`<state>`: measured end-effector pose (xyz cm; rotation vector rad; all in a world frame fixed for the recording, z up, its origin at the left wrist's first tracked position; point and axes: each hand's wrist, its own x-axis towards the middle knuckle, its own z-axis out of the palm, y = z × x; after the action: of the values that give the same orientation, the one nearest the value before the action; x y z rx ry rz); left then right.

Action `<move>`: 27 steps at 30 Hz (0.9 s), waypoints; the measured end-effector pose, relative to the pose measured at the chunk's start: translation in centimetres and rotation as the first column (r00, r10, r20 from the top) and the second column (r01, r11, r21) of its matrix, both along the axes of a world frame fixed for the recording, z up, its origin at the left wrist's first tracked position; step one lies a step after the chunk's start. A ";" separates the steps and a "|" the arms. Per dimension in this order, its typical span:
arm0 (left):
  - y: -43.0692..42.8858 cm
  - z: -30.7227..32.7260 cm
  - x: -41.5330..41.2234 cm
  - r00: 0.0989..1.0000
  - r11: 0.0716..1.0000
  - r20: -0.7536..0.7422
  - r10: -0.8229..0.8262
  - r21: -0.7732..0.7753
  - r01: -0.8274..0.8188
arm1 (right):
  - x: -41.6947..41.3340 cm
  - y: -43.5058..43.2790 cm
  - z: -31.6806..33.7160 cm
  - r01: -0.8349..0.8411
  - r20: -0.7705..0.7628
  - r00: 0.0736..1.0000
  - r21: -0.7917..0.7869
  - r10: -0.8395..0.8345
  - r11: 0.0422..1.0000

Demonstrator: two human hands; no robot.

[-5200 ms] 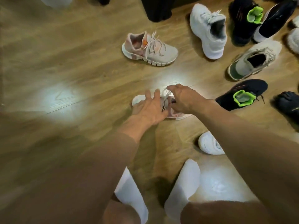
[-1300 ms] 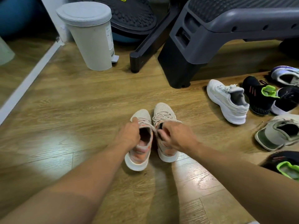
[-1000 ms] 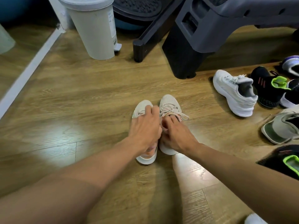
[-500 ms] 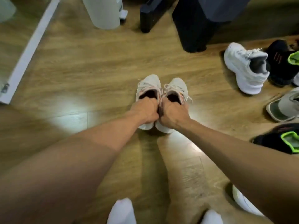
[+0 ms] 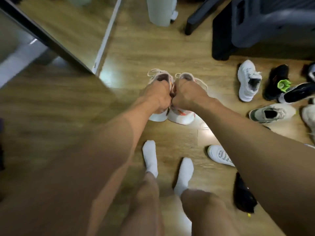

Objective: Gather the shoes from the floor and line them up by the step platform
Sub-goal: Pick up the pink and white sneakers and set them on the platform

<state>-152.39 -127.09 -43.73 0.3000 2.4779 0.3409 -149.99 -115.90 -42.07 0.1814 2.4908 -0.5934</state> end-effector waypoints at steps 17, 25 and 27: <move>-20.4 39.2 20.4 0.667 0.765 -0.425 0.612 0.107 -0.635 | 12.6 -19.9 41.0 -0.707 -0.383 0.625 0.091 0.680 0.701; -36.0 42.7 30.9 0.413 0.496 -0.395 0.820 0.133 -0.858 | 19.4 -38.0 43.7 -0.918 -0.377 0.341 0.064 0.861 0.392; -40.5 42.4 33.4 0.345 0.425 -0.388 0.854 0.140 -0.894 | 21.3 -43.4 43.3 -0.935 -0.361 0.308 0.056 0.880 0.351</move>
<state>-118.95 -167.59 -1.34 -1.2463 2.8252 0.6317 -128.67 -159.29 1.21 -1.4800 2.2774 -0.2964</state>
